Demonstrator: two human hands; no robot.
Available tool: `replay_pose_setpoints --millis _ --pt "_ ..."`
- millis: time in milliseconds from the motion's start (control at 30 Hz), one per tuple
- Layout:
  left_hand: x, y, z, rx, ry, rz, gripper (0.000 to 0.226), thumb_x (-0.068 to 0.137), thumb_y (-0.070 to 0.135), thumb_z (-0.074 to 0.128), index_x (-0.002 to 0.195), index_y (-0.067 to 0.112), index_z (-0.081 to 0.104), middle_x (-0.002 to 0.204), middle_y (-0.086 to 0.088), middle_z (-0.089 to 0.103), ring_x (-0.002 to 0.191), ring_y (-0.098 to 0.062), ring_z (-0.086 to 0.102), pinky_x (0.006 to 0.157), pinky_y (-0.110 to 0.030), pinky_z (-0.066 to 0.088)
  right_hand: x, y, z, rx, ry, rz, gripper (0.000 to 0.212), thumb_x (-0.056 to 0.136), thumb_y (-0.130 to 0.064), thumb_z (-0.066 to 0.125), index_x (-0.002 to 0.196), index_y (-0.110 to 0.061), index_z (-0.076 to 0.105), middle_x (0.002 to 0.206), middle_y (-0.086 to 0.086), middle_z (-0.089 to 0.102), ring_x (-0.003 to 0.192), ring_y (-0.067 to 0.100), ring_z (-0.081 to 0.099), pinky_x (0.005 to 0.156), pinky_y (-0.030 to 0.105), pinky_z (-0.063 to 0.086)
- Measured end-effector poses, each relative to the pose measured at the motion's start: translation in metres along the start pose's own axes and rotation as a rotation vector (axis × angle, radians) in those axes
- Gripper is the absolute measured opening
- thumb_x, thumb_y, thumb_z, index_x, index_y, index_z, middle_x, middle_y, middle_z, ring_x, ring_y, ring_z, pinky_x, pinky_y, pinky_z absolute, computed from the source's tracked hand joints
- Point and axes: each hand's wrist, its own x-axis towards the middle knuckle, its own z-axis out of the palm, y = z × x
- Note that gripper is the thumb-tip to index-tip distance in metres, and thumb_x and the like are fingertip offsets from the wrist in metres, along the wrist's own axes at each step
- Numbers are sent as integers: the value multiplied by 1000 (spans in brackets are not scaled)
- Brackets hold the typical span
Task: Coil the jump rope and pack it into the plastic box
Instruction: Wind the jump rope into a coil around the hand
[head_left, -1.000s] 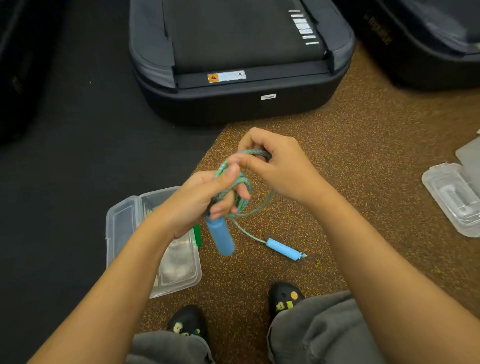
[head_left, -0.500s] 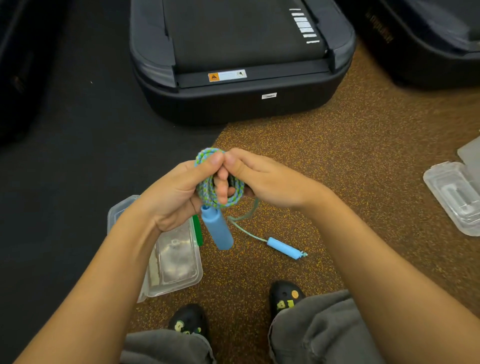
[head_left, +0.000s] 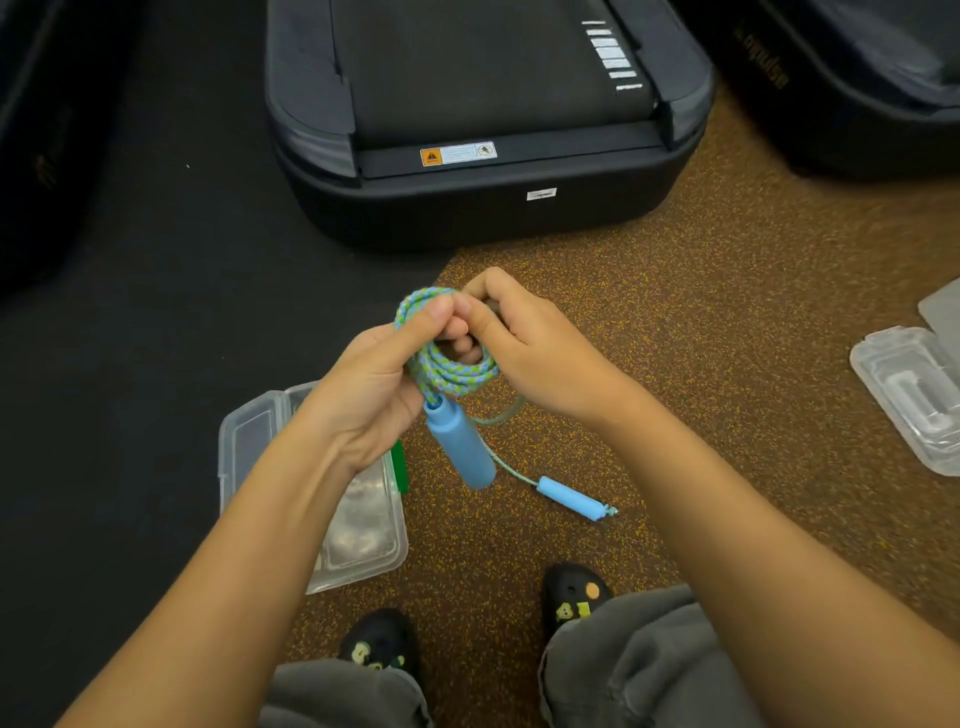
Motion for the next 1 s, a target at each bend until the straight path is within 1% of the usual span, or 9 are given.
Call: replay_pose_setpoints --millis 167,267,367,467,567,667,733,867,1000 --pt "2 -3 5 -28 110 35 23 80 27 55 66 12 65 60 3 63 59 -5 59 71 -20 55 0 0 8 12 77 9 24 95 -34 41 97 -12 49 73 -12 56 66 0 54 61 13 41" --pt "1 -3 7 -26 101 16 30 91 31 45 68 12 51 52 6 51 49 -2 48 59 -15 50 0 1 7 38 13 83 29 96 -39 35 87 -15 49 70 -9 52 62 3 48 61 22 40" --pt "1 1 4 -55 100 -14 35 94 35 40 66 15 47 44 10 44 37 -2 39 48 -11 39 0 1 2 79 -29 132 37 97 -40 28 82 -13 49 65 -8 48 54 2 43 61 24 35" --pt "1 5 1 -57 101 2 34 94 35 40 67 15 46 46 9 44 38 -2 39 50 -12 39 -4 3 4 -161 -148 107 31 99 -32 29 74 -22 44 70 -4 51 62 7 46 61 28 35" --pt "7 3 -6 -28 227 29 31 94 31 43 69 14 48 50 7 47 42 -2 43 49 -12 44 -8 5 13 -347 -291 133 18 99 -25 31 93 -15 45 87 9 57 75 24 52 67 32 38" --pt "13 -3 -14 -41 411 36 29 94 29 46 71 13 51 54 5 49 42 -2 48 50 -13 47 -16 3 26 -504 -412 176 9 95 -14 37 102 -10 40 102 17 58 79 29 52 64 35 38" --pt "15 -6 -19 -27 494 43 28 94 27 48 70 12 53 48 7 54 41 -1 51 52 -15 48 -22 -2 34 -608 -451 140 15 92 -10 40 108 -7 41 108 18 58 85 33 56 63 34 35" --pt "17 -16 -17 287 531 111 29 95 21 46 70 12 59 49 9 65 48 1 60 65 -19 53 -29 -8 44 -707 -459 4 19 90 -5 39 108 -5 46 108 18 59 93 36 60 64 34 33" --pt "10 -25 -5 594 427 158 23 94 19 47 77 10 60 68 1 64 52 3 60 58 -19 50 -25 -8 42 -731 -341 -101 21 92 -18 42 105 -9 56 105 15 63 93 36 62 66 36 42"
